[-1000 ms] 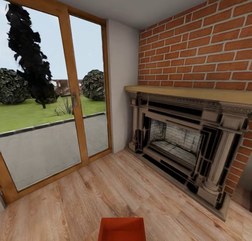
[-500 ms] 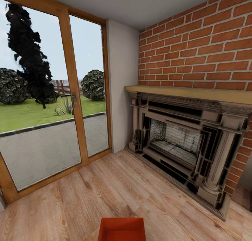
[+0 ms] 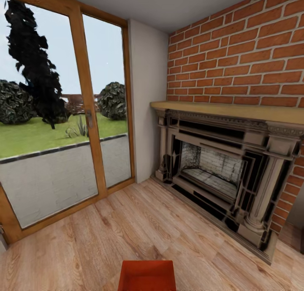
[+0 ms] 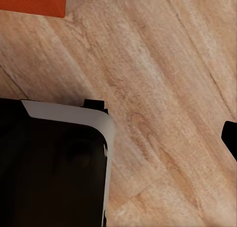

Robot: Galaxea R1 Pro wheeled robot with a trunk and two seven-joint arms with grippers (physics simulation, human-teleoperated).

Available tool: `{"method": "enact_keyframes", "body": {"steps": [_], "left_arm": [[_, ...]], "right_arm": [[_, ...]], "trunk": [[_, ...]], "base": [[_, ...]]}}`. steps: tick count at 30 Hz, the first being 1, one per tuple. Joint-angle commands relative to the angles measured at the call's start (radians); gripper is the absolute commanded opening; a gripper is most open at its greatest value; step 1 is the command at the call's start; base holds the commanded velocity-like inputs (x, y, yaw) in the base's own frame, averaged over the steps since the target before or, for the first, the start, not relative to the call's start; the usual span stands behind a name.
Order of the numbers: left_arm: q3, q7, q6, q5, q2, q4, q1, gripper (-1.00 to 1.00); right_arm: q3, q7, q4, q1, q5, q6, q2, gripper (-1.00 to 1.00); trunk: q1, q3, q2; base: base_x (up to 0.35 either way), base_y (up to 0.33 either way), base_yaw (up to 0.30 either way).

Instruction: Move the two storage containers from the living room to the garage. In the garage, place one container on the floor and stack the other container on top of it (either order is fine).

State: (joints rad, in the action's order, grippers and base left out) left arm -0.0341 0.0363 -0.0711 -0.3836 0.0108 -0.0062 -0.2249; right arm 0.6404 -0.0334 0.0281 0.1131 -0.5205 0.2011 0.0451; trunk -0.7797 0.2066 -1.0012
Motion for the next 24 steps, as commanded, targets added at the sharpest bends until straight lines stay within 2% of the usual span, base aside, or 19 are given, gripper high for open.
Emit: {"method": "enact_keyframes", "body": {"steps": [1,24], "left_arm": [[-0.004,0.002,-0.002,-0.004,0.000,0.000,-0.001,1.00],[-0.007,0.002,-0.003,-0.002,0.005,-0.003,-0.001,1.00]], "right_arm": [[0.008,0.000,0.003,0.001,-0.007,0.005,-0.001,1.00],[0.006,0.001,0.003,0.000,-0.007,0.004,-0.001,1.00]], "trunk": [[0.000,0.003,-0.001],[0.000,0.040,-0.001]], "base": [[0.000,0.000,0.000],[0.000,0.000,0.000]]}}
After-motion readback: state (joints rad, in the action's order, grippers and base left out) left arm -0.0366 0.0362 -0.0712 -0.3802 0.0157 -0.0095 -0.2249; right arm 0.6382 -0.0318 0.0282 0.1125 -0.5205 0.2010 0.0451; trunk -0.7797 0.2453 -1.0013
